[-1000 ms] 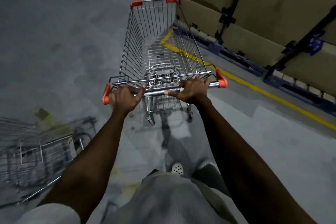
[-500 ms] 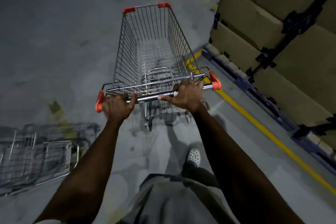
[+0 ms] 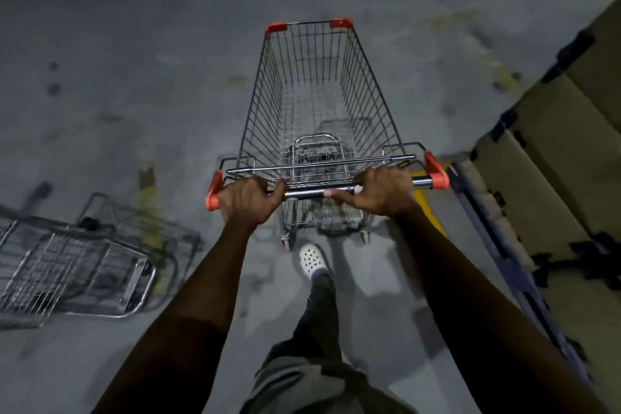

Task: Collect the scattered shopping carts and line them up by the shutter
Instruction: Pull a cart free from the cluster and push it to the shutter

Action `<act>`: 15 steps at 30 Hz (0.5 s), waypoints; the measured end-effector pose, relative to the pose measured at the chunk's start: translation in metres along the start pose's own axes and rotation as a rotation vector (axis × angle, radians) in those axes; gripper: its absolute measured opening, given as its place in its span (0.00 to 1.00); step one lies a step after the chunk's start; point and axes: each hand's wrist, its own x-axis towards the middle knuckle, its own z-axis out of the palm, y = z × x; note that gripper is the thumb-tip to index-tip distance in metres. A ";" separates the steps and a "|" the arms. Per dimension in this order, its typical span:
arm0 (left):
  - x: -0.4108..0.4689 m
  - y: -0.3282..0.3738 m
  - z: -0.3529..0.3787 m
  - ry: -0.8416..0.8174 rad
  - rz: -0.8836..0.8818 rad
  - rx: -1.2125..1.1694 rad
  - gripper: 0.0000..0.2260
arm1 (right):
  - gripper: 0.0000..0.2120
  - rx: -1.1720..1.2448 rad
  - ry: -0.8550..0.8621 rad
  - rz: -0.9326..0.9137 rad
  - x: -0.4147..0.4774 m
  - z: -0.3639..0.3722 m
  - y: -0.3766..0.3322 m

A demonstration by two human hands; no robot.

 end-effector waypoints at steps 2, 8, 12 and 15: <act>0.046 0.002 0.000 -0.014 -0.006 0.002 0.37 | 0.51 0.000 -0.011 0.006 0.050 0.004 0.006; 0.191 0.005 -0.011 -0.070 -0.049 -0.015 0.40 | 0.51 -0.006 -0.024 0.015 0.198 -0.006 0.016; 0.289 0.010 -0.022 -0.128 -0.028 0.026 0.41 | 0.54 0.033 -0.018 -0.013 0.293 -0.013 0.027; 0.356 0.012 -0.026 -0.236 0.007 0.049 0.32 | 0.54 0.039 -0.023 -0.013 0.359 -0.013 0.037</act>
